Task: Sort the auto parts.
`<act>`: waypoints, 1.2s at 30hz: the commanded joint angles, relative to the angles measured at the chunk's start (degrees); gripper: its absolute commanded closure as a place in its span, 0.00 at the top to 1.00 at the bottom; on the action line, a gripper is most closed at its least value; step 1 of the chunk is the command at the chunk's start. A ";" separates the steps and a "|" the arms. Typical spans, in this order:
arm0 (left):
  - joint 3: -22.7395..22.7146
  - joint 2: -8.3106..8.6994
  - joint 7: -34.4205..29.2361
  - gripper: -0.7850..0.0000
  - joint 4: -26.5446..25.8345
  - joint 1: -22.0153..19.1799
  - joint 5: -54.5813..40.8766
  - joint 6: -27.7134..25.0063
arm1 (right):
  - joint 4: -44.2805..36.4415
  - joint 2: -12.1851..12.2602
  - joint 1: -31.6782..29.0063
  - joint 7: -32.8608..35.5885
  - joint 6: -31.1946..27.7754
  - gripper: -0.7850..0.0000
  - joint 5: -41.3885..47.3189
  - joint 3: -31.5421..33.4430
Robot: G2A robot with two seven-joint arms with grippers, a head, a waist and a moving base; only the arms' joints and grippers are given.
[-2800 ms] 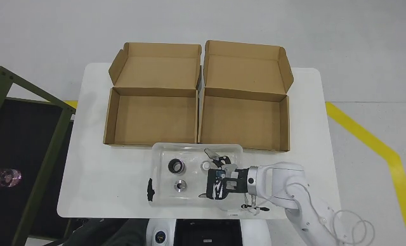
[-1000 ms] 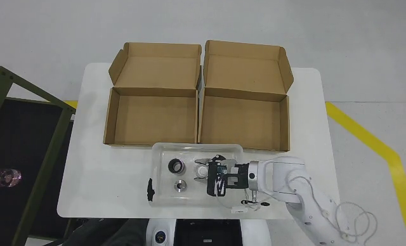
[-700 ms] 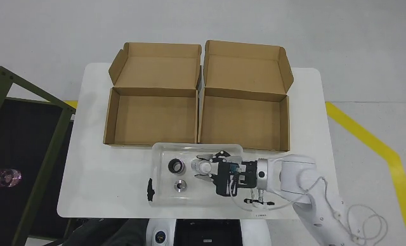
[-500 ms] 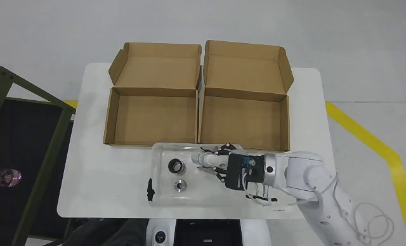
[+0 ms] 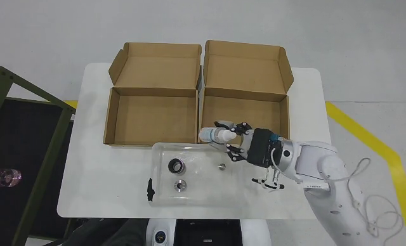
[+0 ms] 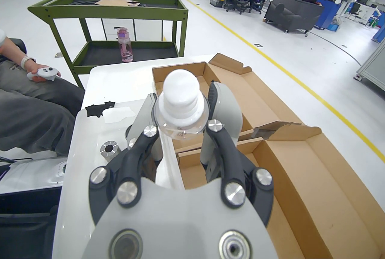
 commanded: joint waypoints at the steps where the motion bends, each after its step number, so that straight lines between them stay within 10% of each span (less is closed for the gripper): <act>1: 0.00 0.00 0.00 1.00 0.00 0.00 0.00 0.00 | 0.45 -0.02 0.68 0.07 0.38 0.00 0.59 0.04; 36: 0.00 0.00 0.00 1.00 0.00 0.00 0.00 0.00 | 21.55 -2.04 15.92 4.67 10.81 0.00 1.56 -7.73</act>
